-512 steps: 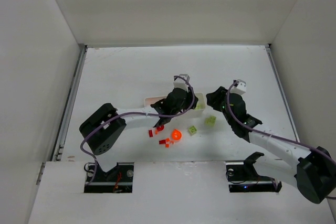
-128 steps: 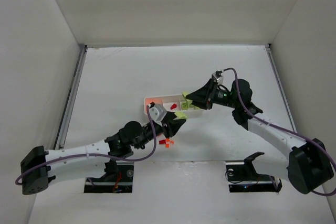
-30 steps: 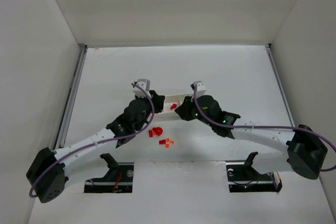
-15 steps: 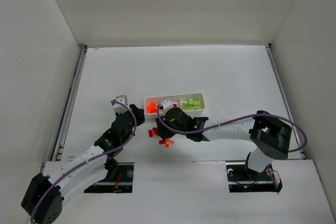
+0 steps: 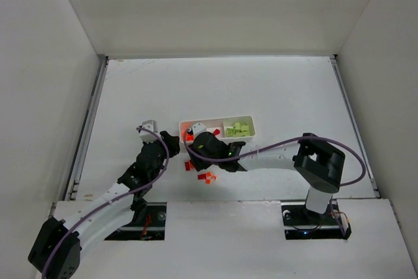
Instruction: Sort the legos into containers by color
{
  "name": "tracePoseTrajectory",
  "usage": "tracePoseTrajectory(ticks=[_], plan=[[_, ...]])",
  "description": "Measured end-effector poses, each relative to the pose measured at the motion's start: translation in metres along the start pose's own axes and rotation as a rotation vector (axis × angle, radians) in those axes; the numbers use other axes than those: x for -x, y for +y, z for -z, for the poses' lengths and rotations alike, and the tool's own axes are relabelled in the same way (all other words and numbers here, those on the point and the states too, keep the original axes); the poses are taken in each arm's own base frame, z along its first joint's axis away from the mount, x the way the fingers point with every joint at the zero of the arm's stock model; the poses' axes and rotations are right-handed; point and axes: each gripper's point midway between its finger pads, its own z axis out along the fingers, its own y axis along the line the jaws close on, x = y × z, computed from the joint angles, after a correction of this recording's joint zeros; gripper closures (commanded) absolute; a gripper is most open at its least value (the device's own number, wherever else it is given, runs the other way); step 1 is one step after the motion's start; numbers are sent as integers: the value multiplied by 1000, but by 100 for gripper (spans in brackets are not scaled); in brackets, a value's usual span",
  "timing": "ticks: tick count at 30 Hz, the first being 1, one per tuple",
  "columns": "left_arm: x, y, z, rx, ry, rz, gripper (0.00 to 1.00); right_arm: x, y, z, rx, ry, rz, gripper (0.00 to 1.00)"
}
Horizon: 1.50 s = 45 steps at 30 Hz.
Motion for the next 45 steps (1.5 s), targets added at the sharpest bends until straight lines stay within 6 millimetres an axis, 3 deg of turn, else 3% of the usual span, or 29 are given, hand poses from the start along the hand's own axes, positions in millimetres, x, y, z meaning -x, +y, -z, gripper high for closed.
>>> tracePoseTrajectory(ticks=[12, 21, 28, 38, 41, 45], plan=[[-1, -2, 1, -20, 0, 7, 58, -12, -4, -8, -66, 52, 60, 59], [1, -2, 1, -22, -5, 12, 58, -16, -9, -10, -91, 60, 67, 79], [2, -1, 1, -18, -7, 16, 58, -13, -12, -4, -110, 50, 66, 81], [5, 1, 1, -13, -21, 29, 58, 50, 4, 48, -38, -113, 18, 80], [5, 0, 1, -15, -21, 32, 59, 64, -1, 45, -41, -132, -3, 81], [3, 1, 3, -19, -20, 40, 63, 85, -15, 20, -73, -150, -40, 81]])
